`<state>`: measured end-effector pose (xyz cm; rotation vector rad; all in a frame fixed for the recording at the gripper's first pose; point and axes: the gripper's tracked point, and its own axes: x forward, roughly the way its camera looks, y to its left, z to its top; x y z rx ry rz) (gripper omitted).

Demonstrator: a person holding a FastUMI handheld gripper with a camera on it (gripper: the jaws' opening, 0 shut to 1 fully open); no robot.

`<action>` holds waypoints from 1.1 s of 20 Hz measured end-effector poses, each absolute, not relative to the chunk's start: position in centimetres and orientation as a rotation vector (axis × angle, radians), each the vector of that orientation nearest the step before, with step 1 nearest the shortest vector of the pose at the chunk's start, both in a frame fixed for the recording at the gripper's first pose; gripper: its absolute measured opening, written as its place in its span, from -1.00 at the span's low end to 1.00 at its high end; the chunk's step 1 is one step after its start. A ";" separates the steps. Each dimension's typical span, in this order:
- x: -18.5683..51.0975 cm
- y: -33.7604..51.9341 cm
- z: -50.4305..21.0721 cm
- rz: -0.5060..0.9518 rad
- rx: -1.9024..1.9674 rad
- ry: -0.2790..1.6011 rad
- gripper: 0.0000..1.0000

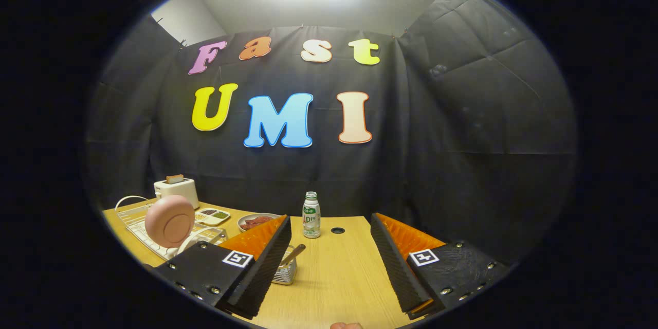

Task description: Take the plate from the dish rack, then take the spoon from the basket and place it into the plate.

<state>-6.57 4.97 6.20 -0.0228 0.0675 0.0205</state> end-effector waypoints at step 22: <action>-4.9 31.6 3.4 0.361 0.099 0.572 0.91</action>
